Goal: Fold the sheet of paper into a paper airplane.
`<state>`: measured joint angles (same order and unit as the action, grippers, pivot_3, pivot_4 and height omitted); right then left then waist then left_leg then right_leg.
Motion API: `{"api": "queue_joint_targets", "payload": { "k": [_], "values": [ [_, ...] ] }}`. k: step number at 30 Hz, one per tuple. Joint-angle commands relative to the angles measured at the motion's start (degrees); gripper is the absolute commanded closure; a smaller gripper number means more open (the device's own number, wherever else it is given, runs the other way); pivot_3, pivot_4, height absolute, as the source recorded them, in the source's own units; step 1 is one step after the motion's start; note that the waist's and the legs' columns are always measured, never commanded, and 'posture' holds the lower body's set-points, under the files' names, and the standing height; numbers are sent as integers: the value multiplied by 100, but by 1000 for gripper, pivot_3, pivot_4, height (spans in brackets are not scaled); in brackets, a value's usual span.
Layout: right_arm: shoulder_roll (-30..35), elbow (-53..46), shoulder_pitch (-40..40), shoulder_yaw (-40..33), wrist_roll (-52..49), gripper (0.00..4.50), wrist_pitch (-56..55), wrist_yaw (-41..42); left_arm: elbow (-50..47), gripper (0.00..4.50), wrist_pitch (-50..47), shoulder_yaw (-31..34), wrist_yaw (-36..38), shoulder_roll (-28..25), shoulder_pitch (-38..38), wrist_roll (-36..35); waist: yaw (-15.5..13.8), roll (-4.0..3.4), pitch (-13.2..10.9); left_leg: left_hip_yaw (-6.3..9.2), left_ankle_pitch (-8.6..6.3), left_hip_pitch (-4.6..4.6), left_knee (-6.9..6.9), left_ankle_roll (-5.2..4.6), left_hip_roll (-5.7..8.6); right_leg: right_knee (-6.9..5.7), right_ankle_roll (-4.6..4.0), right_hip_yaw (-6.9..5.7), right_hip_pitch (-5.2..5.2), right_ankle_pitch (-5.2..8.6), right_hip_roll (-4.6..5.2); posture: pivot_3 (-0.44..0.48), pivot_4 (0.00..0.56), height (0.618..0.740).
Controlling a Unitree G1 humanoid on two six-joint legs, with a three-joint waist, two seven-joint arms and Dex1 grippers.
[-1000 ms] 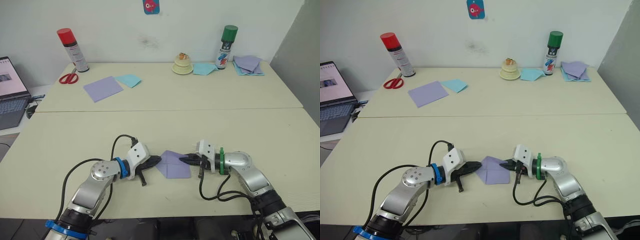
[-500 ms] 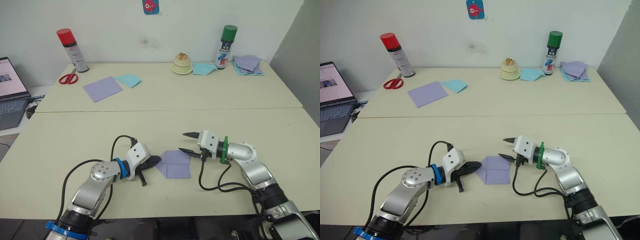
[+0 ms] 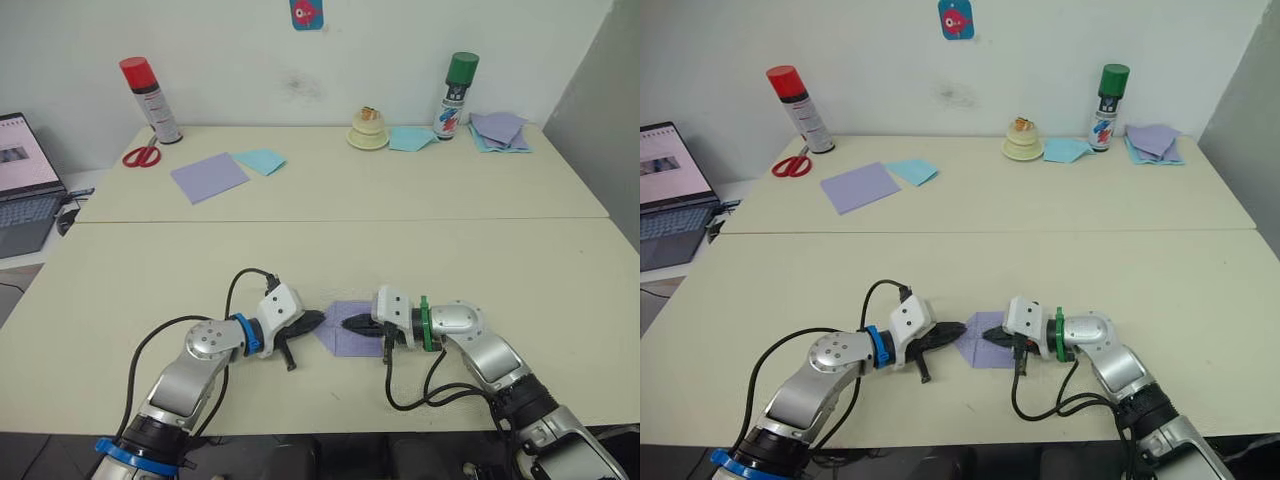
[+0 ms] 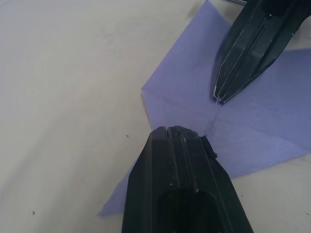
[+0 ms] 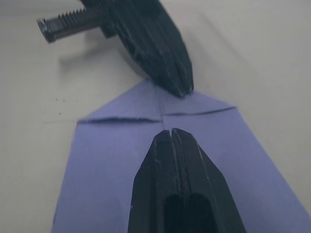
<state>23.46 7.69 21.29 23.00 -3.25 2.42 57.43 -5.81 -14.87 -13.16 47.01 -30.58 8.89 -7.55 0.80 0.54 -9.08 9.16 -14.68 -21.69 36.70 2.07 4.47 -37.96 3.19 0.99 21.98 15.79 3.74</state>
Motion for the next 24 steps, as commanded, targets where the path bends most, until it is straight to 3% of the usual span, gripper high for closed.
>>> {"api": "queue_joint_targets", "payload": {
  "k": [1, 12, 18, 22, 24],
  "values": [
    [287, 11, -93, 46, 244, 4480, 198, 78, 218, 4500, -225, -184, -29, -29, -104, 209, -19, -3, 4, 1, 0, 0, 0, 0, 0, 1, 0, -1, 1, 0, 0, 0, 150, 740],
    [1193, -716, -895, -954, -451, 4480, 536, 78, 292, 4500, -239, -237, 0, 3, -20, 172, -79, -11, 18, 1, -2, 21, -2, -2, 0, 18, 25, -3, -48, 16, 3, 0, 150, 740],
    [758, -1734, -765, -1075, -1123, 4480, 318, 152, 383, 4500, -170, -232, 33, 11, 47, 163, -70, -17, 13, 1, -2, 26, -12, -2, -4, 24, 28, -3, -54, 18, 24, 0, 150, 740],
    [436, -1556, -638, -765, -788, 4480, 495, -103, 392, 4500, -117, -254, 56, 7, 65, 170, -80, -13, 13, 3, -2, 27, -13, -1, -2, 26, 29, -5, -54, 18, 23, 0, 150, 740],
    [323, -1012, -477, -486, -303, 4480, 377, -300, 339, 4500, -125, -256, 60, 10, 54, 152, -80, -13, 13, 5, -2, 26, -15, -1, 0, 28, 26, -7, -52, 17, 23, 0, 150, 740]
  ]
}}
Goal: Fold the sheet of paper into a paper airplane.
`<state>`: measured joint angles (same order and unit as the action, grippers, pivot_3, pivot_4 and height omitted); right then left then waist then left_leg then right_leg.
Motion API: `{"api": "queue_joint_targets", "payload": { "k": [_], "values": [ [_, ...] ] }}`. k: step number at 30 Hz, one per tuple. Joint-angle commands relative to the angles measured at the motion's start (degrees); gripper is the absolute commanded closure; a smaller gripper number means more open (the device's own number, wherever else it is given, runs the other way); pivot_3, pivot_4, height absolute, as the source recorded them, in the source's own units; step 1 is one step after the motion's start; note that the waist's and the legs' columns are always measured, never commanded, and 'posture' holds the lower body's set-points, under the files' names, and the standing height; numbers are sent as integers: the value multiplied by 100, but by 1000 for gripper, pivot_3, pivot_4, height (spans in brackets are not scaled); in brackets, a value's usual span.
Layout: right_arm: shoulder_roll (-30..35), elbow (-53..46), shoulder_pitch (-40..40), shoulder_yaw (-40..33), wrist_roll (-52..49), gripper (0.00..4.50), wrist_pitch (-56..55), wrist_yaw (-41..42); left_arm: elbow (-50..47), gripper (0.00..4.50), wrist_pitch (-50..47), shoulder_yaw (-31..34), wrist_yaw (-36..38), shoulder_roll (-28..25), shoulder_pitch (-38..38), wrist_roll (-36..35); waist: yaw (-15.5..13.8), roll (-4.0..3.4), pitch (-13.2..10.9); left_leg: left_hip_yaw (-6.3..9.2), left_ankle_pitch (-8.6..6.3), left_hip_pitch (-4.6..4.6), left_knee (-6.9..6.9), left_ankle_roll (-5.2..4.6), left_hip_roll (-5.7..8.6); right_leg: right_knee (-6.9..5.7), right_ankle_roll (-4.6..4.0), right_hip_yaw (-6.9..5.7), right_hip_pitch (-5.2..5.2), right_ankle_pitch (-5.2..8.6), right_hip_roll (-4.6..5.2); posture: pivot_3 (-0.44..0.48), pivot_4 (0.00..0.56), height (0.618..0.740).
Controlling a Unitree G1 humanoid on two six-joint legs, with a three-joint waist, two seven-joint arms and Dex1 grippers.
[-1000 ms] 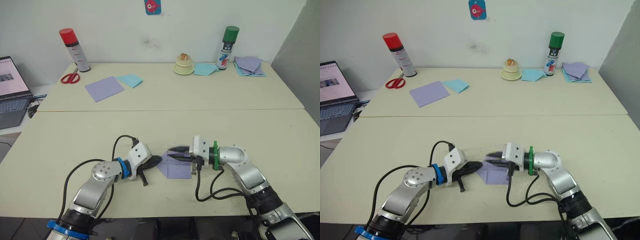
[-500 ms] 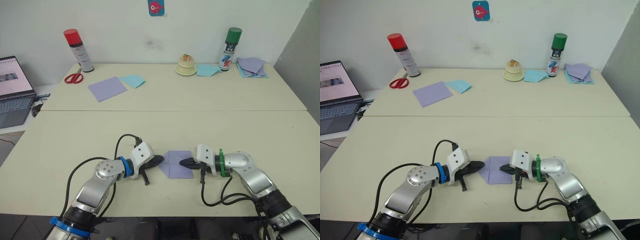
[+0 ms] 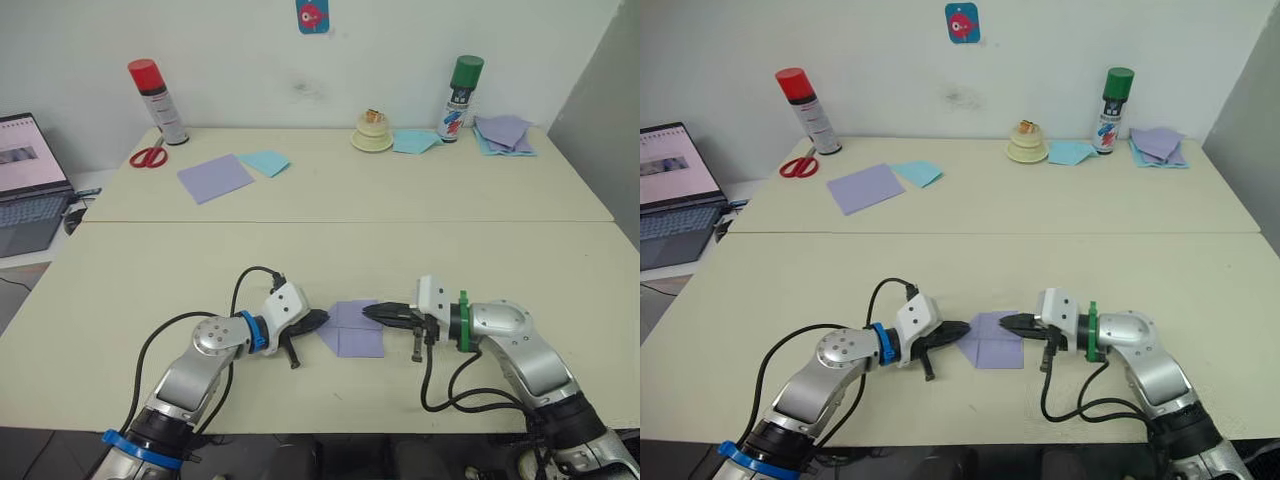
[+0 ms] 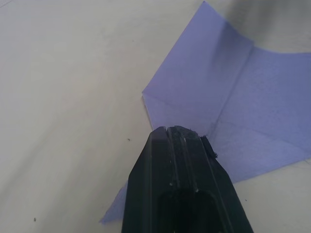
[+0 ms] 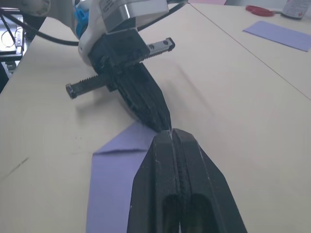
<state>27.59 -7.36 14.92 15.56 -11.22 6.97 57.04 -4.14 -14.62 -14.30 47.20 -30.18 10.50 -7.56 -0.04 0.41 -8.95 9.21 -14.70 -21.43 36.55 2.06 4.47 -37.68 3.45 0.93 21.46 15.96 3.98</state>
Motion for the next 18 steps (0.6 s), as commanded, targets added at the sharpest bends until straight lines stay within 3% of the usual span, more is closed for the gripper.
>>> {"api": "queue_joint_targets", "payload": {
  "k": [1, 5, 10, 18],
  "values": [
    [-136, 758, 246, 365, 692, 4480, -123, -345, 143, 4500, -151, -130, 40, -26, -103, 138, 5, 0, 0, -3, 0, 3, -5, 0, 2, 1, 0, 2, 1, 0, 0, 0, 150, 740],
    [-37, 1511, 535, 733, 1485, 4480, -712, -525, -61, 4500, -178, -19, 59, -34, -91, 30, 17, -3, 0, -8, 1, 6, -15, 1, 1, -1, -5, 5, 7, -3, -2, 0, 150, 740],
    [-38, 1584, 517, 760, 1457, 4480, -795, -391, -647, 4500, -330, 290, 131, 37, -33, -404, 19, 3, -2, -8, 1, 18, -31, 2, -2, 0, -1, 6, 0, 1, -2, 0, 150, 740],
    [-48, 1509, 401, 689, 1357, 4480, -735, -343, -472, 4500, -516, -183, -7, 297, 274, -58, 19, 6, -4, -8, 3, 21, -45, 4, 0, 1, -4, 6, 0, 0, -3, 0, 150, 740]
  ]
}}
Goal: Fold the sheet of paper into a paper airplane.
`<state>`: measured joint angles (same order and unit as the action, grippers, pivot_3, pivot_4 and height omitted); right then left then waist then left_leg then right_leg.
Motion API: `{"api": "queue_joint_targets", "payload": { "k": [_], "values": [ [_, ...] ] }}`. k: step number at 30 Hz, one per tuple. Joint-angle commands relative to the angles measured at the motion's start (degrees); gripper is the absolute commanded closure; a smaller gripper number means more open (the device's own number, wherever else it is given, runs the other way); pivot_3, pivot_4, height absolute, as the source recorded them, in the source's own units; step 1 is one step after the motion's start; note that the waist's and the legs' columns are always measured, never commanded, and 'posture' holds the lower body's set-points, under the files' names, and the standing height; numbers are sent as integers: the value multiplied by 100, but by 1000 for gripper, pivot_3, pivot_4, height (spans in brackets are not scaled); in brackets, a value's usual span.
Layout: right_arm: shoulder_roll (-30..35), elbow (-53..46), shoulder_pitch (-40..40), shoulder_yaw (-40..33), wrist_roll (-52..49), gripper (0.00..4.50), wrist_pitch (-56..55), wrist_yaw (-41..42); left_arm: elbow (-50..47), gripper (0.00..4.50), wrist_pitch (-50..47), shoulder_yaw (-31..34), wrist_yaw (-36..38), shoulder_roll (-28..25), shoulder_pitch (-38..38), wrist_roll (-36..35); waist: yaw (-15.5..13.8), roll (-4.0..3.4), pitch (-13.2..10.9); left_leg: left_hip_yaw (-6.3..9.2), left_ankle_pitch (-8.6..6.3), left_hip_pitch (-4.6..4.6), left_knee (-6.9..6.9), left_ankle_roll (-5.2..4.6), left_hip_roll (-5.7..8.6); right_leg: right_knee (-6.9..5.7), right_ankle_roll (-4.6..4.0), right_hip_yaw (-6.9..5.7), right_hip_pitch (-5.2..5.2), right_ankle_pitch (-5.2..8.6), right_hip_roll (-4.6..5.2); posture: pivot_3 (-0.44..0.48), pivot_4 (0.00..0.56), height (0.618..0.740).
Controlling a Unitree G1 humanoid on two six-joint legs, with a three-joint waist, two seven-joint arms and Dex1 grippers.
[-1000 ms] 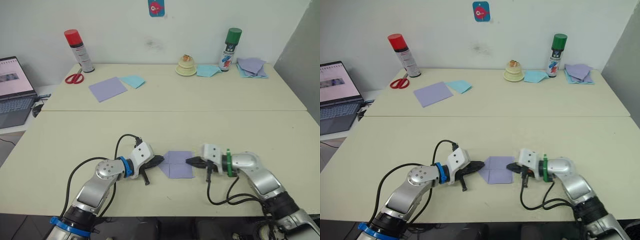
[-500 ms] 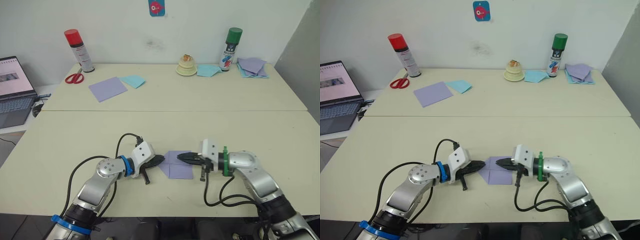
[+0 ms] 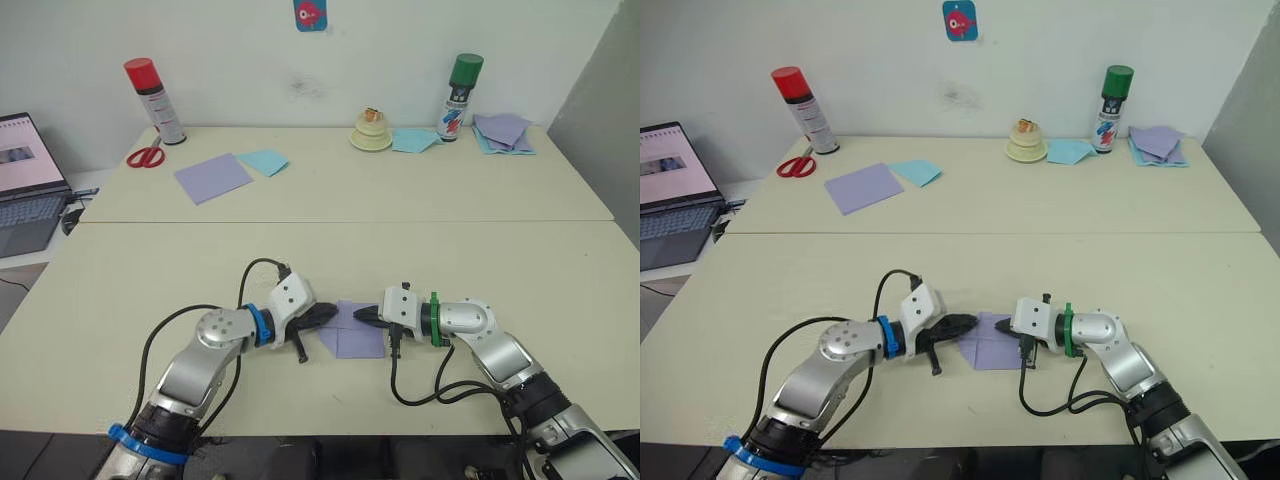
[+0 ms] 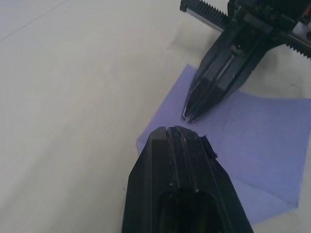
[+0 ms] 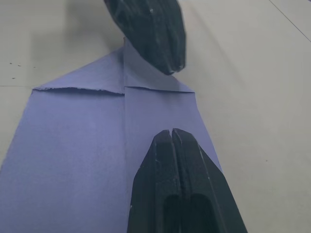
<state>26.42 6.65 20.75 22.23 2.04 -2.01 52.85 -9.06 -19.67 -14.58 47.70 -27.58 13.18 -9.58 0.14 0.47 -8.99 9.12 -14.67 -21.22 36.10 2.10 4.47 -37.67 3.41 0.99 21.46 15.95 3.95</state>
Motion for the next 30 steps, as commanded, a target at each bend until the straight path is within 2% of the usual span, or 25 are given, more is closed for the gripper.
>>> {"api": "queue_joint_targets", "payload": {
  "k": [1, 8, 15, 21, 23, 25, 28, 30],
  "values": [
    [79, 77, -202, 9, 17, 4480, 178, 86, 65, 4500, 6, -212, -33, -8, -42, 213, 1, 0, 0, -1, 0, 0, -1, 0, 0, 2, -1, 0, 0, -1, 0, 0, 150, 740],
    [119, -54, -351, -70, -76, 4480, 294, 98, 190, 4500, 164, -128, 90, -460, -668, 321, 0, -1, 1, 0, -1, 9, -11, 0, -2, 4, -20, 2, -4, -6, 2, 0, 150, 740],
    [125, -79, -407, -65, -56, 4480, 296, 101, 607, 4500, -298, 816, -13, -735, -1081, -232, 14, -2, 5, 1, -2, 32, -16, 0, -15, 3, -19, -5, -10, 24, 4, 0, 150, 740],
    [48, -71, -391, -133, -259, 4480, 292, 229, 79, 4500, -560, 1312, -76, -834, -1180, -702, 30, -4, 7, 0, -2, 38, -18, 0, -16, 0, -22, -3, -7, 27, 2, 0, 150, 740],
    [-223, -380, -367, -466, -923, 4480, 210, 295, -275, 4500, -588, 1543, -228, -682, -1100, -947, 30, 6, -5, 0, -2, 33, -19, 1, -16, 0, -23, -2, -9, 27, 3, 0, 150, 740],
    [-379, -924, -278, -901, -1802, 4500, 838, 377, -779, 3957, -618, 1762, -138, -732, -1103, -1234, 36, 19, -46, 3, -2, 22, -19, 1, -17, -2, -27, -2, -3, 24, 2, 0, 150, 740],
    [14, -1507, -136, -1215, -2537, 3878, 1995, 681, -1549, 3149, -976, 2218, 301, -1211, -1261, -1832, 38, 21, -54, 8, 9, -66, -5, 20, -17, -18, -53, -1, 83, 2, 3, 0, 150, 740],
    [307, -1673, -30, -1377, -2910, 3224, 2728, 760, -1951, 2533, -1214, 2452, 614, -1604, -1353, -2218, 30, 21, -54, 10, 10, -75, -3, 22, -14, -18, -53, -3, 87, -3, 6, 0, 150, 740]
  ]
}}
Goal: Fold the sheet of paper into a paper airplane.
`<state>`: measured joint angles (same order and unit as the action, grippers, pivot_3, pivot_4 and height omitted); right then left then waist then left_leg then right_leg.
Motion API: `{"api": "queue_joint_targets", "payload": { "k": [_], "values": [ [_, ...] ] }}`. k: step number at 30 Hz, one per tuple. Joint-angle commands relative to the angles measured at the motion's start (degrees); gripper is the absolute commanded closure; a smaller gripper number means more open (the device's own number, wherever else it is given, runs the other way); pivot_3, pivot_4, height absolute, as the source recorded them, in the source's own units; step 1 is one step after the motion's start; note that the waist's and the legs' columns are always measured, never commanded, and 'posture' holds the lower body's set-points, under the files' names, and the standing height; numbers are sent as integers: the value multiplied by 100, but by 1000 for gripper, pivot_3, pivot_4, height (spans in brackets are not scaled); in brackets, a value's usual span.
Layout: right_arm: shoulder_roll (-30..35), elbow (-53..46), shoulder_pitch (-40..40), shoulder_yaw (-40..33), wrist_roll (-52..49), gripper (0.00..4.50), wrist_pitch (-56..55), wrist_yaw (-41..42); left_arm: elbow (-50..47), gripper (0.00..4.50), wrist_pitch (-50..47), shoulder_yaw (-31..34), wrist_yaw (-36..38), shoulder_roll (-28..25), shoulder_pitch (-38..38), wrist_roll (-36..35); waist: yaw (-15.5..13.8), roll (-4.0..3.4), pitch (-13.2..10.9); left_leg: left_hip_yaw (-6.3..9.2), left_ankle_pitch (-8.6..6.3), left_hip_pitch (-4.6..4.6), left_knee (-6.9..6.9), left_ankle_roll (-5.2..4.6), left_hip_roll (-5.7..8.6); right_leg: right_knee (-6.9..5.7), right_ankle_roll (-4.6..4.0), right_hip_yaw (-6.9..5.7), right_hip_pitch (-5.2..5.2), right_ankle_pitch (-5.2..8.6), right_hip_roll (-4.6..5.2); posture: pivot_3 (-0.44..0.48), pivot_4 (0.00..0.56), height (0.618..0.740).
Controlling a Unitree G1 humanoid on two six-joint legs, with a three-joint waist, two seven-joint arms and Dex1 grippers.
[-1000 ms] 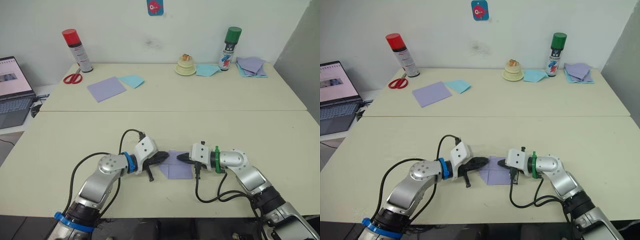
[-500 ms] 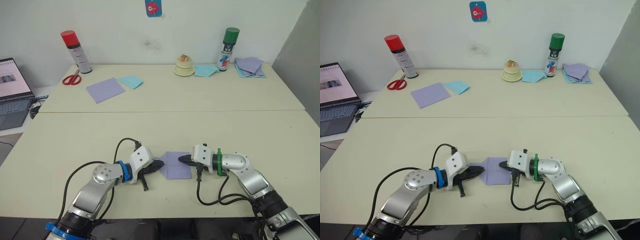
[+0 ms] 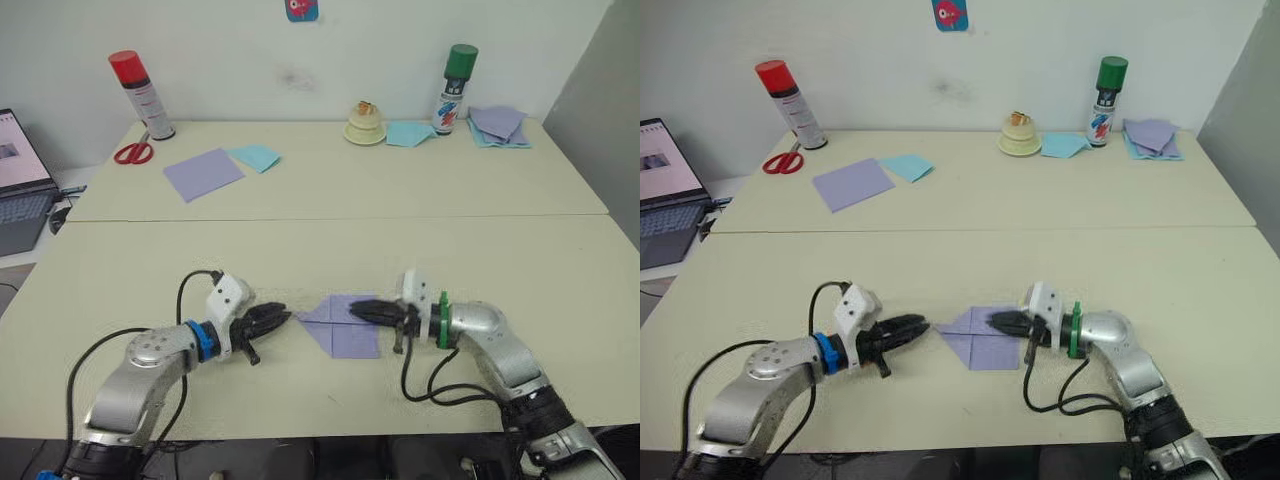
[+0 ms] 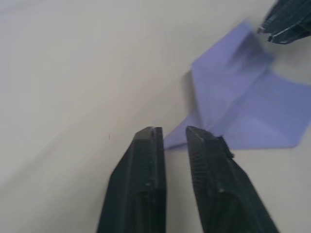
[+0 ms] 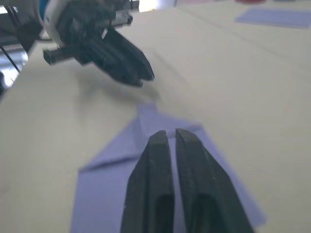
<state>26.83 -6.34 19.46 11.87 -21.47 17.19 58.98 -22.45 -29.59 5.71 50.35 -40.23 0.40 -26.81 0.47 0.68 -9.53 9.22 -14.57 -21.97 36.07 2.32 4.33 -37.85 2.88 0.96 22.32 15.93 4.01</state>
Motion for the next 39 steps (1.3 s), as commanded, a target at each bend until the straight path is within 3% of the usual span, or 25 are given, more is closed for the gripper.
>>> {"api": "queue_joint_targets", "payload": {
  "k": [1, 7, 9, 19, 23, 32, 36, 39],
  "values": [
    [368, -414, 155, -406, -706, 2890, 1099, 144, -752, 2219, -306, 504, 455, -500, -99, -637, -7, 0, 0, 1, -1, 2, -5, -1, 0, 9, 0, -2, -3, 0, 1, 0, 150, 740],
    [824, -73, 515, -414, -1203, 673, 2568, 401, -1038, 262, -283, 528, 975, -1167, 136, -819, -14, -3, -17, -4, -2, -1, -13, -3, -1, 14, -6, -8, -2, 6, 0, 0, 150, 740],
    [696, 261, 637, -376, -1023, 41, 2553, 212, -1031, 0, -336, 480, 996, -1216, 232, -865, -14, -3, -18, -7, -2, -2, -13, -4, 0, 17, -6, -9, -3, 6, 0, 0, 150, 740],
    [-64, 892, 947, -204, -688, 41, 2720, -311, -1170, 0, -452, 514, 769, -1227, -158, -822, 56, -5, -20, -12, -2, -1, -14, -3, -2, 12, -6, -3, 3, 5, -2, 0, 150, 740],
    [-177, 909, 964, -129, -753, 911, 2928, -225, -1264, 0, -558, 641, 691, -1217, -256, -960, 56, -5, -20, -7, -2, -2, -12, -3, 0, 12, -6, -6, 0, 5, -1, 0, 150, 740],
    [-42, 668, 792, 59, -728, 4384, 3038, 1, -1260, 0, -551, 788, 539, -1186, -401, -944, 92, -5, -20, -8, -2, -1, -12, -3, -1, 11, -6, -6, 1, 5, -2, 0, 150, 740],
    [-196, 492, 772, -238, -836, 4480, 2816, -141, -1240, 0, -890, 1114, 321, -1062, -418, -1426, 105, -5, -20, -9, -2, -1, -12, -3, -1, 10, -6, -6, 1, 5, -2, 0, 150, 740],
    [-225, 155, 814, -444, -717, 4480, 1924, -42, -1059, 0, -1818, 1880, -79, -1108, -94, -2831, 108, -3, -22, -5, -2, -2, -11, -3, -2, 7, -5, -8, 1, 5, -2, 0, 150, 740]
  ]
}}
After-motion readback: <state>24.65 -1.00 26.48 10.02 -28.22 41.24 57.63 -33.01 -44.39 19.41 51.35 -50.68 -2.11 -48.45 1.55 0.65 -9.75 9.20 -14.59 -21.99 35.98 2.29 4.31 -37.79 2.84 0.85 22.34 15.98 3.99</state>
